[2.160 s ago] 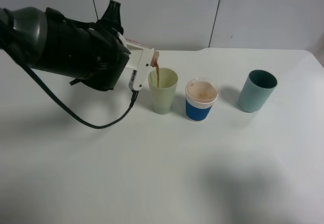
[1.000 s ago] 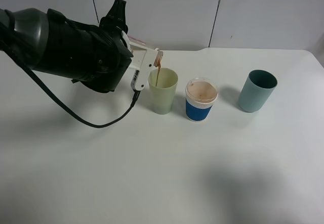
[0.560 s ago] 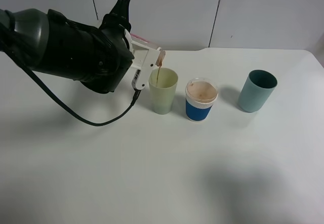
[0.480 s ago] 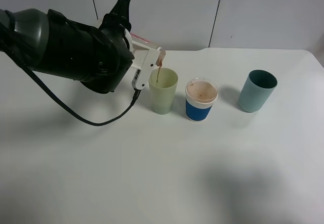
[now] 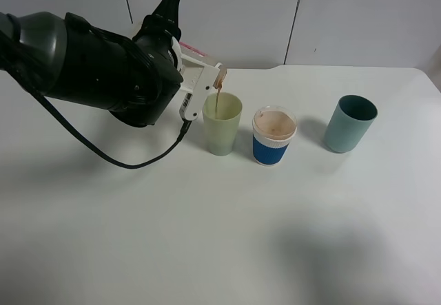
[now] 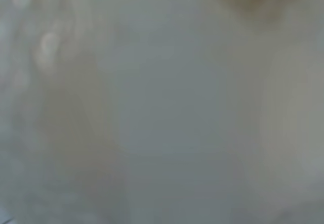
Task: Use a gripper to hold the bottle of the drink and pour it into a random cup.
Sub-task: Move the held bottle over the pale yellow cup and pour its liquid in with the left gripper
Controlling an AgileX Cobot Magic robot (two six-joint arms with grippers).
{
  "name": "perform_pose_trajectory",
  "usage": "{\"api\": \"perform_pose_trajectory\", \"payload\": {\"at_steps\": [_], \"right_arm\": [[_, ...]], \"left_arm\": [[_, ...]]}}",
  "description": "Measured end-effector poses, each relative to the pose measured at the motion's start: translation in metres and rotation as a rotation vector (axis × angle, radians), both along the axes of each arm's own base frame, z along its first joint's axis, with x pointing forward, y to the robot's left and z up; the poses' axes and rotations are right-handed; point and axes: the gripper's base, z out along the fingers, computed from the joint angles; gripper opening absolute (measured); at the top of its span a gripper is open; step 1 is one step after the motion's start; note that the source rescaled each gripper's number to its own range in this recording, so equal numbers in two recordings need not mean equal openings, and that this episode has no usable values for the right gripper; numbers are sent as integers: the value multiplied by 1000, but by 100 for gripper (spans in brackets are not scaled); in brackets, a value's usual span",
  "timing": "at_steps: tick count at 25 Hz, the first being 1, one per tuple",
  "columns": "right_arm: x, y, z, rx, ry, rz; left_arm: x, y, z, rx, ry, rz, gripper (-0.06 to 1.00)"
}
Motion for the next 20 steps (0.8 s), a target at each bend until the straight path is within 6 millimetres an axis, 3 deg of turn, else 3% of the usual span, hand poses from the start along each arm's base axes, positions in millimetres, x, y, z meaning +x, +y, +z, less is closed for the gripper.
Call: {"api": "perform_pose_trajectory", "payload": {"at_steps": [20], "right_arm": [[0, 0, 0, 0, 0, 0]], "left_arm": [[0, 1, 1, 6, -15, 5, 0]]}}
